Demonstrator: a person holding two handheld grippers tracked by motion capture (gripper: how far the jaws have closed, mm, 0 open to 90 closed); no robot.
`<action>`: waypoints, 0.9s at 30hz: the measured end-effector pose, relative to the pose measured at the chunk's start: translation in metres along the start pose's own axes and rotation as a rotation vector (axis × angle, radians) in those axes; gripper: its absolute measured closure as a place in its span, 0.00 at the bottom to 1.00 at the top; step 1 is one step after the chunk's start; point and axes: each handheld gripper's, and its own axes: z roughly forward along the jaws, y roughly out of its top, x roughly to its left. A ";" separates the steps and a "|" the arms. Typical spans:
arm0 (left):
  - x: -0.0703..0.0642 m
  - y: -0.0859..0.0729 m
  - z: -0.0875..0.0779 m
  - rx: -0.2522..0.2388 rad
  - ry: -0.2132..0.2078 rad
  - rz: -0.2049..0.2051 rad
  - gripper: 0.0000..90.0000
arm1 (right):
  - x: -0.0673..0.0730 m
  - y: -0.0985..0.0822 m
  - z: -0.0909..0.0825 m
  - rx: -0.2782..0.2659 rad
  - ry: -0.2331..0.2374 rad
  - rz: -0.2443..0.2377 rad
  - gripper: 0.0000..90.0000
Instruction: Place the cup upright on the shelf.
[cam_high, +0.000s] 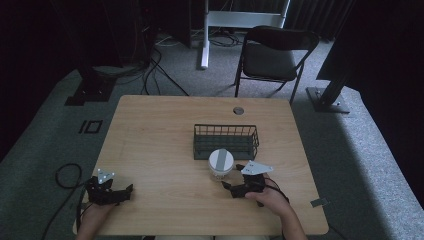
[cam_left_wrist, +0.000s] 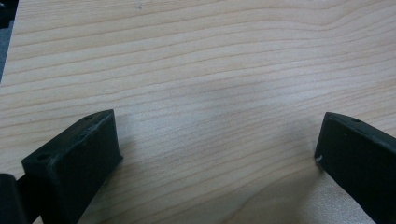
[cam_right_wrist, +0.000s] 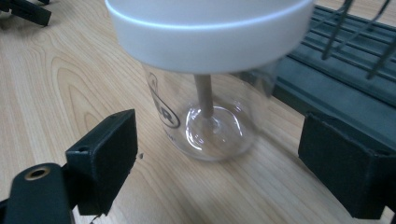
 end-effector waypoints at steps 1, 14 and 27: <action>0.000 0.000 0.000 0.000 0.000 0.000 0.00 | 0.001 0.001 0.002 -0.002 0.001 -0.001 0.13; 0.000 0.000 0.000 0.000 0.000 0.000 0.00 | 0.007 0.011 0.017 -0.042 -0.001 -0.006 0.13; 0.000 0.000 0.000 0.000 0.000 -0.001 0.00 | 0.007 0.014 0.025 -0.101 -0.025 0.013 0.15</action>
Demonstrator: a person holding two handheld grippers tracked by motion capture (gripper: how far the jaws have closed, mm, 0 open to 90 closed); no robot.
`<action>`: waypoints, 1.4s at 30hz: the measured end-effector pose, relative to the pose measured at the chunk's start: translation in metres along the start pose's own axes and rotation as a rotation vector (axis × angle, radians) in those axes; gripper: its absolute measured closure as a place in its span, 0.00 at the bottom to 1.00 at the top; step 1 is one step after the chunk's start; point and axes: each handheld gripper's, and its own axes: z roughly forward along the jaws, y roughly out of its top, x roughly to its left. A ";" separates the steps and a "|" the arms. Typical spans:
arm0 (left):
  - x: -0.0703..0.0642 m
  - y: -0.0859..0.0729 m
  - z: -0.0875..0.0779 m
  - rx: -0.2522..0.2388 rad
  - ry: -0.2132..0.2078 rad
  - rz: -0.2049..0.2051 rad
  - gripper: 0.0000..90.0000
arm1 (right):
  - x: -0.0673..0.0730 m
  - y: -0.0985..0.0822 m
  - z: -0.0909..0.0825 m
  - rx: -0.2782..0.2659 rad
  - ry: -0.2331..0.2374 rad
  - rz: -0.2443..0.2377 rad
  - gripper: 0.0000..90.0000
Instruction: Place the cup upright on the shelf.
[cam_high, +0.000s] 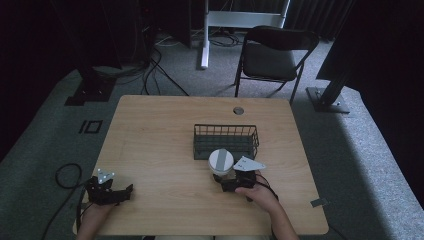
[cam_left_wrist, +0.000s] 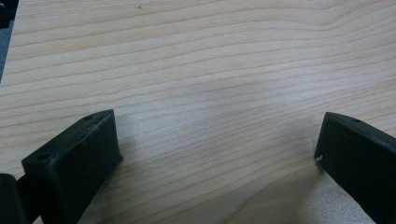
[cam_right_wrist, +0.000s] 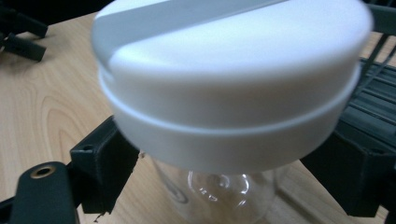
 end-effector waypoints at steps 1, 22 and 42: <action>0.000 0.000 0.000 0.000 0.000 0.000 0.00 | 0.000 0.000 0.000 -0.004 -0.007 0.005 0.15; 0.000 0.000 0.000 0.000 0.000 0.000 0.00 | 0.008 0.006 0.010 -0.024 -0.035 -0.025 0.20; 0.000 0.000 0.000 0.000 0.000 0.000 0.00 | 0.018 0.023 0.001 -0.045 0.025 0.007 0.20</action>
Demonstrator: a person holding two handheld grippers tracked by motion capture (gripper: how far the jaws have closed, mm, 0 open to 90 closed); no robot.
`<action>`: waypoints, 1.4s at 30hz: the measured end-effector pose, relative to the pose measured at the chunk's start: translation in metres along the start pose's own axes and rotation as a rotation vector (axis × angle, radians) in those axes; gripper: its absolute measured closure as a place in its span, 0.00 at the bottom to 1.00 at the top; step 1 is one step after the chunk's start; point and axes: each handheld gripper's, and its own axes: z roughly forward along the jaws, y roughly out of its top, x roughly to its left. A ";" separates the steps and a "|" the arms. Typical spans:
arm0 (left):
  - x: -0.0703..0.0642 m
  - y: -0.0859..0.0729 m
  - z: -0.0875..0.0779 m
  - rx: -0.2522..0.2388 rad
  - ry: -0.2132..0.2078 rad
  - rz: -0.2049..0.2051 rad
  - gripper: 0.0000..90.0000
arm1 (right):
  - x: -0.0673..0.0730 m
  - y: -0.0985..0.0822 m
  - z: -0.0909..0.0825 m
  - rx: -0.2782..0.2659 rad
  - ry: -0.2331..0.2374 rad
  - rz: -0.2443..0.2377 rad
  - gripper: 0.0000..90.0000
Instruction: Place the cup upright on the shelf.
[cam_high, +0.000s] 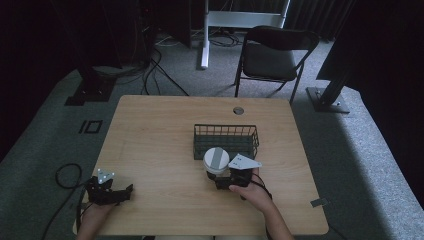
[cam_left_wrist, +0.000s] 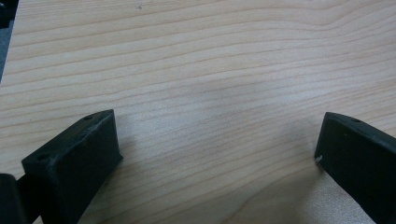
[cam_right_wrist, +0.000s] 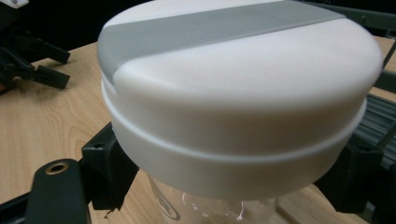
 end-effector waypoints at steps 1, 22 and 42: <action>0.000 0.000 0.000 0.000 0.000 0.000 0.00 | 0.000 0.000 0.000 0.000 0.000 0.000 0.20; 0.000 0.000 0.000 0.000 0.000 0.000 0.00 | -0.006 0.044 -0.026 -0.097 -0.025 -0.005 0.20; 0.000 0.000 0.000 0.000 0.000 0.000 0.00 | -0.022 0.088 -0.029 -0.191 -0.146 -0.018 0.20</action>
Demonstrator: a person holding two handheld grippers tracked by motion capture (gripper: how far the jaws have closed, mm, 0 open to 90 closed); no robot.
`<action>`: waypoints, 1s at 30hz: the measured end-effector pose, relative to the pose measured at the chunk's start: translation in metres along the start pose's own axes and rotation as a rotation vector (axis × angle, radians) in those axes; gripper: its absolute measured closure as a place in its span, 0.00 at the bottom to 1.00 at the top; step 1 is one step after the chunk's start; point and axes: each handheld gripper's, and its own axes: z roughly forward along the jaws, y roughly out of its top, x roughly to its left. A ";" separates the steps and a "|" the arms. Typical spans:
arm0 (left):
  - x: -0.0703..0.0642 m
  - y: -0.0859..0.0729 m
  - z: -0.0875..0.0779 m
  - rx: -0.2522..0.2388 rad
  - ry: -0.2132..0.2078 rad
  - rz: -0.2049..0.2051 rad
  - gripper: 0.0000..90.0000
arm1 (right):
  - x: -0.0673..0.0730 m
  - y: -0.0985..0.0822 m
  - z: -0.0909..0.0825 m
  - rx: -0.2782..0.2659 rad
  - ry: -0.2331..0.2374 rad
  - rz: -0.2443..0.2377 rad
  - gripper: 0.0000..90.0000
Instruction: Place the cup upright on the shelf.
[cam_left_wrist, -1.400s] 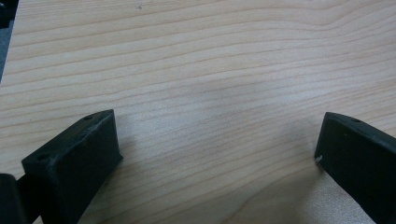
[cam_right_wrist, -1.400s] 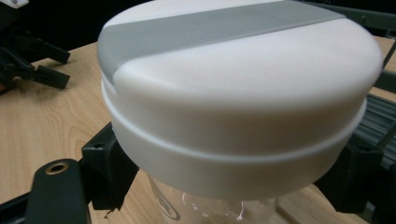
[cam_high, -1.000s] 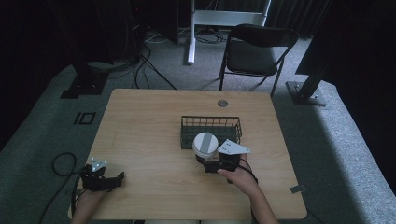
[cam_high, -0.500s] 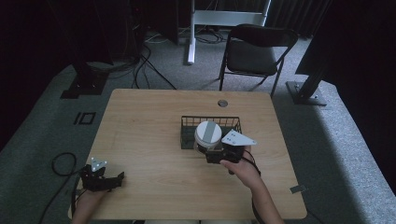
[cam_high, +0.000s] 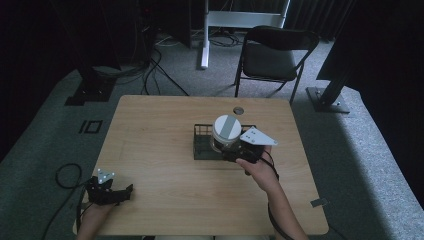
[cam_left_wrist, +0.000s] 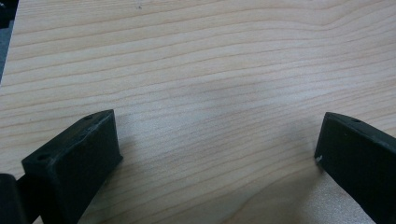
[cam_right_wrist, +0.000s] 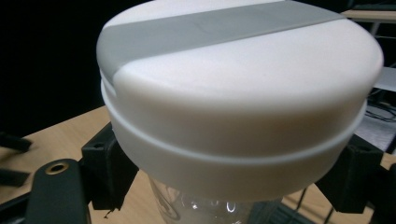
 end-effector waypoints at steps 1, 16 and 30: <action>0.000 0.000 0.000 0.000 0.000 0.000 0.00 | 0.000 0.000 0.000 0.000 0.000 0.000 0.20; 0.000 0.000 0.000 0.000 0.000 -0.003 0.00 | -0.016 0.011 0.016 -0.008 -0.230 0.051 0.20; 0.000 0.000 0.000 0.000 0.000 -0.001 0.00 | -0.021 -0.004 0.030 0.032 -0.459 0.125 0.20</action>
